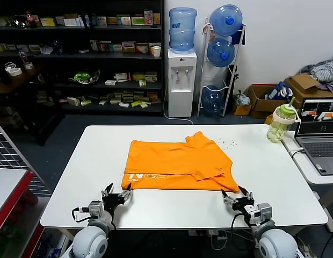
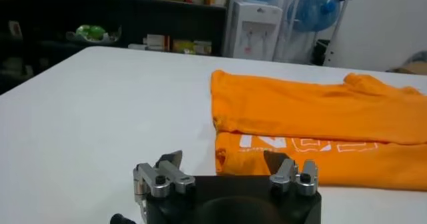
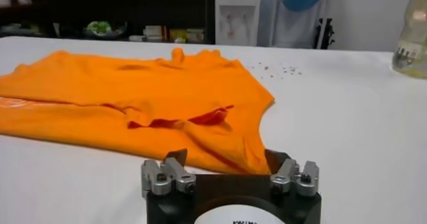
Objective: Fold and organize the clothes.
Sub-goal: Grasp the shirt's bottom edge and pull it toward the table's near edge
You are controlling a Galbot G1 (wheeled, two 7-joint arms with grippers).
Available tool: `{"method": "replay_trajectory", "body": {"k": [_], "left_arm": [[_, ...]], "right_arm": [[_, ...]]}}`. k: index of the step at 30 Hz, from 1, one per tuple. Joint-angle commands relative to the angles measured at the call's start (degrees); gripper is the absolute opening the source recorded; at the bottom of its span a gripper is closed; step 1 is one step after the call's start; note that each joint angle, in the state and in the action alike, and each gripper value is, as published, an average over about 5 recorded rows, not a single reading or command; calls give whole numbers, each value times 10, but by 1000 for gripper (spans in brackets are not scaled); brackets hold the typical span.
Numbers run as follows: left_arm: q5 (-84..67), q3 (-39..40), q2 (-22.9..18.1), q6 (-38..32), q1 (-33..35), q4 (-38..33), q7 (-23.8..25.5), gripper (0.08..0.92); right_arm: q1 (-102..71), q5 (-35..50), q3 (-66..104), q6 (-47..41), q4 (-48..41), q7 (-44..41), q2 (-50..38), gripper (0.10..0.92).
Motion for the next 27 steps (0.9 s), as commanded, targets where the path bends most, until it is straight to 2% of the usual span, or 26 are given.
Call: {"method": "replay_trajectory", "body": {"k": [1,17,20,24,27], "left_arm": [[-6,1,-5,2,-10,18,-1,759],[-1,9,-15,3,-14,21,-9,308],[-1,8,-15,3,-14,17,-14,222],[-8,5,-7,6,-3,-17,-27,117],[-30,2,13,15,19,-71,-43,93]], "right_arm": [[-2,11,6,-2,-5,-4,-4,610],[0,14,7,4,-8,3,-4,154],[-7,24,10,4,10,7,-7,124],[-33,49,22,-4,55,22,-20,124],[-65,69,39,-14,91,35,-35,124]]}}
